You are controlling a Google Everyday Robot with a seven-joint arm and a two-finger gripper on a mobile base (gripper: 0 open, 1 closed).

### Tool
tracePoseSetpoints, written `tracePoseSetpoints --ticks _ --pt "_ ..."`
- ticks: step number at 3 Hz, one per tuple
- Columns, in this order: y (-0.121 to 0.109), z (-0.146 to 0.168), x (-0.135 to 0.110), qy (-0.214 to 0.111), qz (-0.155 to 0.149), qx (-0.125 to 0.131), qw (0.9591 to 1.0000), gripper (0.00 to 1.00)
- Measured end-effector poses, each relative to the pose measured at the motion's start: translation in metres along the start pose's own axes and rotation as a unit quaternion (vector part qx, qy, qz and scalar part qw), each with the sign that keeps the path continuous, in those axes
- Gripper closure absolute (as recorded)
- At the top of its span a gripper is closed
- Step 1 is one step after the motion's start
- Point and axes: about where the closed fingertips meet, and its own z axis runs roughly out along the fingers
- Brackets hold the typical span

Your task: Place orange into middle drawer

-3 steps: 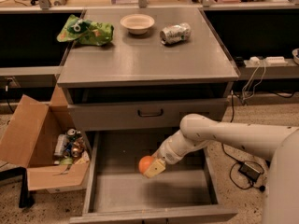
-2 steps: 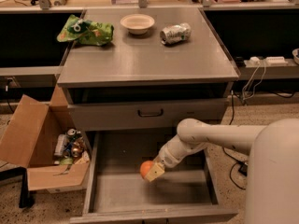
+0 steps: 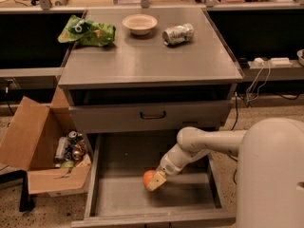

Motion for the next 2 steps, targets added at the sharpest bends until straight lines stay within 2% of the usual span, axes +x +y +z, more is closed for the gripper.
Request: tracePoseSetpoints --ticks 1,2 --pt "0.0 0.0 0.0 0.0 0.0 0.0 1.0 0.49" --pt "0.0 0.0001 0.0 0.0 0.0 0.0 1.0 0.2"
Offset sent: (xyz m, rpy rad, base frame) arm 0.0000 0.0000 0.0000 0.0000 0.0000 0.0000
